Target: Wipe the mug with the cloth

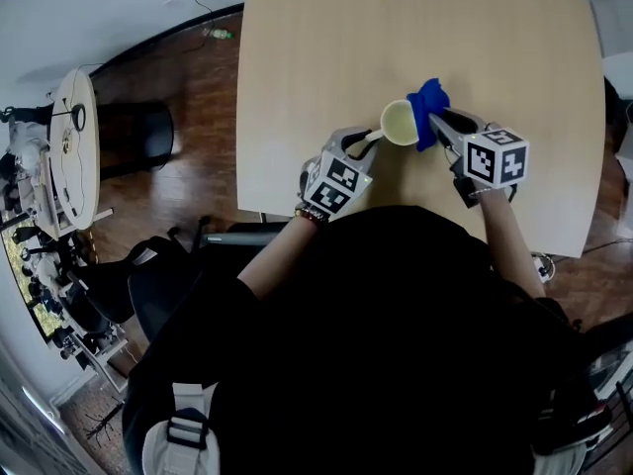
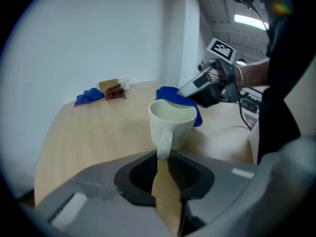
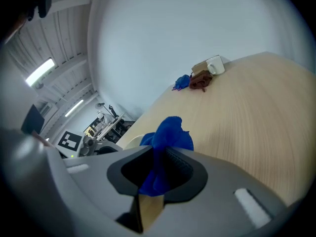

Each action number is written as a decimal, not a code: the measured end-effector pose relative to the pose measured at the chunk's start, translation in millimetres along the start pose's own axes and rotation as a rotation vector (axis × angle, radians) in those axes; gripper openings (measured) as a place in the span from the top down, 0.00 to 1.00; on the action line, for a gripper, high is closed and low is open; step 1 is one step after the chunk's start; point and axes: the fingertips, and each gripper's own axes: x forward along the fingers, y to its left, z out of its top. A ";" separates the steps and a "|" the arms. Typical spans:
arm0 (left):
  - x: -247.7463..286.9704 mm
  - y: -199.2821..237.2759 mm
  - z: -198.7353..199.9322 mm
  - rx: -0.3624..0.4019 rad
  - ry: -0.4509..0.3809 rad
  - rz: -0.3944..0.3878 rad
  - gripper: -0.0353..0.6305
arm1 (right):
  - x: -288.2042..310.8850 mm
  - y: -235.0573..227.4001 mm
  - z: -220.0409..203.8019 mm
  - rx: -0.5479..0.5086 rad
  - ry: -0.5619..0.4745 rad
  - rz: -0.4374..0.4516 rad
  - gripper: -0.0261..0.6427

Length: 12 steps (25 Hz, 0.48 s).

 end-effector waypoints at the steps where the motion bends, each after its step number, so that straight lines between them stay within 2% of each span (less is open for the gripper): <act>1: 0.5 -5.3 -4.1 0.050 0.022 -0.014 0.84 | 3.0 -2.2 -2.2 -0.007 0.018 -0.011 0.85; 3: 1.5 -11.9 -9.0 0.106 0.056 -0.026 0.85 | 9.9 -6.8 -8.5 -0.038 0.063 -0.038 0.85; 8: 4.8 -18.9 -12.1 0.152 0.091 -0.005 0.85 | 24.0 -23.2 -36.1 -0.112 0.170 -0.115 0.86; 12: 3.1 -20.9 -13.5 0.254 0.142 0.006 0.85 | 27.5 -17.7 -43.2 -0.153 0.167 -0.127 0.86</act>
